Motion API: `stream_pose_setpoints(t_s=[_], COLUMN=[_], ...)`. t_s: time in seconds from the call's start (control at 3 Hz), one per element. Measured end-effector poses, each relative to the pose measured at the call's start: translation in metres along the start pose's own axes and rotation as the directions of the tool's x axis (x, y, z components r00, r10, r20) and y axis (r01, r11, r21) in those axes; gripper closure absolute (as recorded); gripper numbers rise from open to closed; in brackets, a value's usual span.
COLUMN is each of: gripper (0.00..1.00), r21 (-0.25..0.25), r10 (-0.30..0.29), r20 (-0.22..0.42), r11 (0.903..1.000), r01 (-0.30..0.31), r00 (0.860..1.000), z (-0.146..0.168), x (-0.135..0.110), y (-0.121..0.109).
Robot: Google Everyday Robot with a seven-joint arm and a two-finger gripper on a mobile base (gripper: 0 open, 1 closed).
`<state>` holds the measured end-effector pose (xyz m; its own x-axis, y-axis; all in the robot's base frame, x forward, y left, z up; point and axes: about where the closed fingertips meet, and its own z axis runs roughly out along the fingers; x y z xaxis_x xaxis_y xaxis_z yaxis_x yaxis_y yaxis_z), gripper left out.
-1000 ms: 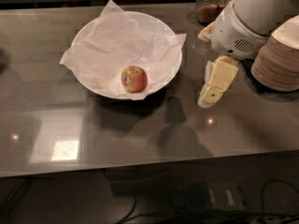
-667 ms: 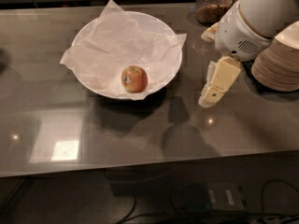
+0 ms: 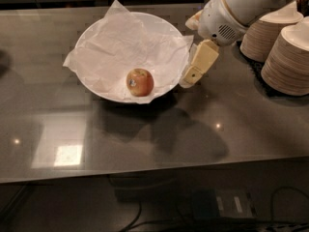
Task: Pick apple from white bowl
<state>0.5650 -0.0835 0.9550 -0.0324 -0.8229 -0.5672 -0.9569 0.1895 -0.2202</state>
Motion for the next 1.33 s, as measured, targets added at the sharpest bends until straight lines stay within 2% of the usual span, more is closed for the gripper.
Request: stream_pose_setpoints(t_s=[0.33, 0.67, 1.0, 1.33], gripper=[0.0, 0.0, 0.0, 0.04], r21=[-0.014, -0.046, -0.077, -0.083], r10=[0.011, -0.004, -0.056, -0.103], r20=[0.106, 0.174, 0.141, 0.074], r11=[0.9999, 0.9989, 0.9947, 0.9907], r01=[-0.009, 0.012, 0.067, 0.109], r00=[0.994, 0.985, 0.988, 0.992], z=[0.013, 0.029, 0.054, 0.075], x=[-0.012, -0.028, -0.042, -0.038], y=[-0.014, -0.018, -0.013, -0.011])
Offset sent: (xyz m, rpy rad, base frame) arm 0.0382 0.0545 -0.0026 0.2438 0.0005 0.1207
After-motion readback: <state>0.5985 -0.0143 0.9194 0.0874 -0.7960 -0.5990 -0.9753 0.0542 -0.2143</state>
